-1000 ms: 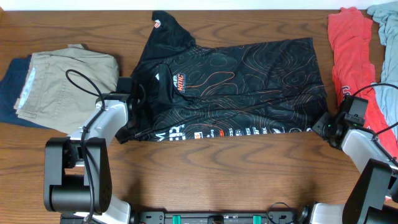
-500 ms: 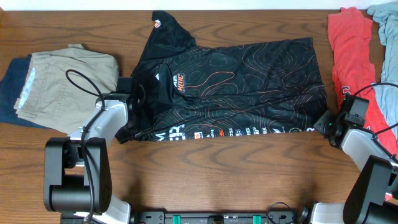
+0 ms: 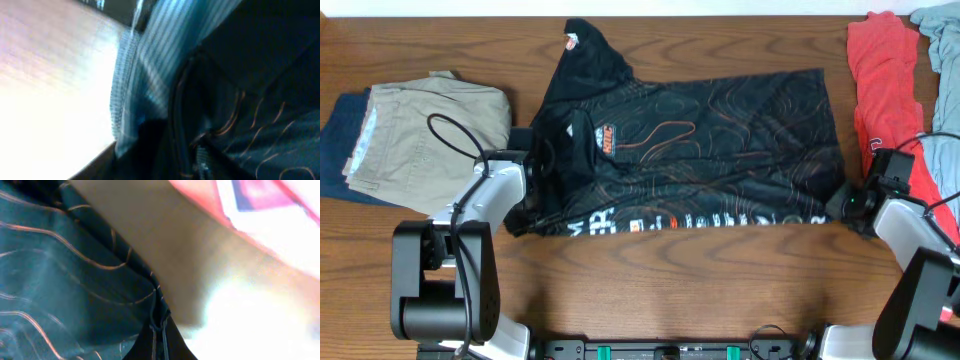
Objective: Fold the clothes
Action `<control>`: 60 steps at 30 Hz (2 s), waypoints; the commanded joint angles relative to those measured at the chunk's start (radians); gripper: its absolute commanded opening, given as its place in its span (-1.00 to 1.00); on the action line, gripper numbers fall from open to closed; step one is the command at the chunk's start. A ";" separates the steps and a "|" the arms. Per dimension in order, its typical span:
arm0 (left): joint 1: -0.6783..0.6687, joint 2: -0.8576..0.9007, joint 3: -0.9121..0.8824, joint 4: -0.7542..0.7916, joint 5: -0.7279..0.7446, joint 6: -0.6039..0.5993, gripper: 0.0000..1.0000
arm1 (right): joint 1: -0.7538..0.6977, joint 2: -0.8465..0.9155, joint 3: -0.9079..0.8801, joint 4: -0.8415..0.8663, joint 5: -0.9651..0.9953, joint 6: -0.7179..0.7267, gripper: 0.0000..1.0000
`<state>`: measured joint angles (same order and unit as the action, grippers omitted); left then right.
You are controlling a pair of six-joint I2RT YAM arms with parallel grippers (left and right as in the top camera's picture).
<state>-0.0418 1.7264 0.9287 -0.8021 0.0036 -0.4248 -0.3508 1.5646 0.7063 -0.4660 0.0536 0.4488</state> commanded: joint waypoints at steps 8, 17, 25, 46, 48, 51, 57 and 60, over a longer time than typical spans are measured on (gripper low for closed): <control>0.004 0.029 -0.029 -0.304 -0.015 -0.001 -0.83 | -0.115 -0.097 -0.071 -0.331 0.268 0.174 -0.98; 0.004 0.003 -0.018 -0.346 0.014 -0.004 -0.86 | -0.142 -0.255 -0.070 -0.328 0.220 0.117 -0.81; 0.004 -0.133 0.006 -0.377 0.015 -0.004 0.36 | -0.140 -0.412 -0.022 -0.295 0.074 0.042 -0.01; -0.047 -0.138 0.029 0.019 0.383 0.004 0.33 | -0.036 -0.308 -0.002 -0.293 -0.253 -0.177 -0.42; -0.051 -0.101 0.029 0.045 0.409 0.005 0.33 | -0.023 -0.270 -0.002 -0.289 -0.253 -0.176 -0.45; -0.052 -0.056 0.029 0.077 0.439 0.004 0.33 | -0.019 -0.227 -0.002 -0.285 -0.252 -0.177 -0.47; -0.058 0.000 0.025 0.093 0.465 0.000 0.30 | -0.019 -0.184 -0.002 -0.282 -0.233 -0.177 -0.48; -0.058 0.019 0.018 0.088 0.465 -0.016 0.13 | -0.019 -0.184 -0.002 -0.278 -0.233 -0.177 -0.49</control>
<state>-0.0956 1.7222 0.9428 -0.7074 0.4469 -0.4297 -0.3801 1.3769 0.6910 -0.7471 -0.1837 0.2878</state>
